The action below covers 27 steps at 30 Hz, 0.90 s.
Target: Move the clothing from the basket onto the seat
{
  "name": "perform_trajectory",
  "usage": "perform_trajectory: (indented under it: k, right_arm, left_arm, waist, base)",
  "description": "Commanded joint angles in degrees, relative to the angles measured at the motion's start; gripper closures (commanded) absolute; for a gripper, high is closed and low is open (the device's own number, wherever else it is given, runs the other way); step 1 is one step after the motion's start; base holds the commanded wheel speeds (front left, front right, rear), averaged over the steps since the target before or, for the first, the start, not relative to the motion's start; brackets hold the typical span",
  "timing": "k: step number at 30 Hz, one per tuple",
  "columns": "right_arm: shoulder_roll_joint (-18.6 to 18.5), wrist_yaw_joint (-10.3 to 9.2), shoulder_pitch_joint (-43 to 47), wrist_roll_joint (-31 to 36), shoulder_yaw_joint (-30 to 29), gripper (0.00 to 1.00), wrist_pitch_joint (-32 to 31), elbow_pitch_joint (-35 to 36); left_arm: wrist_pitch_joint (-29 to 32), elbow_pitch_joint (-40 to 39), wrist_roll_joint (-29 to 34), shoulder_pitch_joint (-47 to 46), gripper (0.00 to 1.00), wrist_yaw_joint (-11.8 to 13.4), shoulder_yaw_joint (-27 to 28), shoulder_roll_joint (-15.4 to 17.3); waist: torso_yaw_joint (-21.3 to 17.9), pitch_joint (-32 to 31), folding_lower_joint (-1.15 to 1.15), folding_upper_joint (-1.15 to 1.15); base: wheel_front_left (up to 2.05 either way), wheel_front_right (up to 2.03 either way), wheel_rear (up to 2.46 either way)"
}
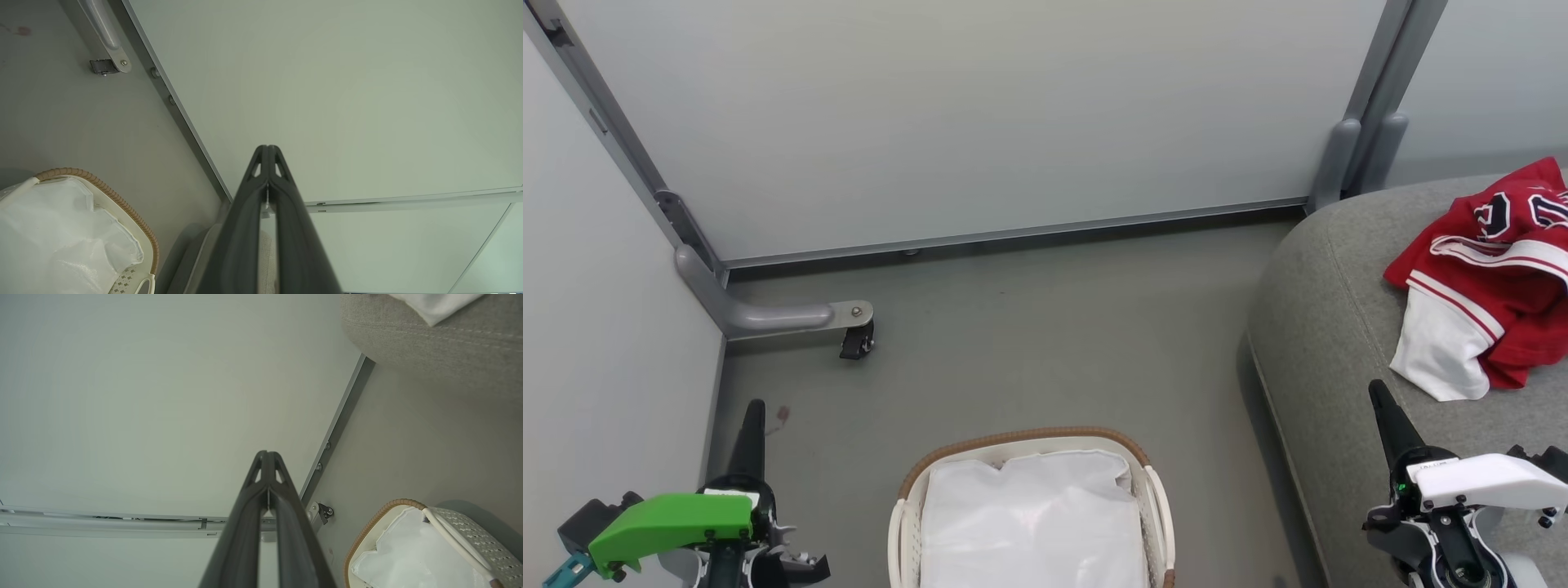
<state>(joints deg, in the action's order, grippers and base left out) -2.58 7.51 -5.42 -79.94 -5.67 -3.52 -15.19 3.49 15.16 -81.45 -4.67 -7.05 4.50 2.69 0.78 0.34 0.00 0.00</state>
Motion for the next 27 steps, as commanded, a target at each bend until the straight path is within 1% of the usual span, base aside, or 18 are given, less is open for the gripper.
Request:
perform_trajectory:
  k: [1, 27]
  right_arm:
    - [-0.36, -0.03, -0.97, -1.51, -0.27, 1.0, -0.37, 0.55]
    - [-0.47, -0.04, -1.02, -12.22, -0.95, 1.0, -3.13, 1.29]
  left_arm:
    - [0.39, -0.48, -1.14, -1.23, 1.0, -0.27, 0.43, 0.3]
    - [3.1, -1.21, -10.79, -1.91, 1.0, -0.6, 2.2, 0.35]
  waist:
    - [-0.04, -0.01, 0.0, 0.0]
    - [-0.73, -0.16, 0.0, 0.0]
  base:
    - [0.0, 0.0, 0.0]
    - [0.0, 0.0, 0.0]
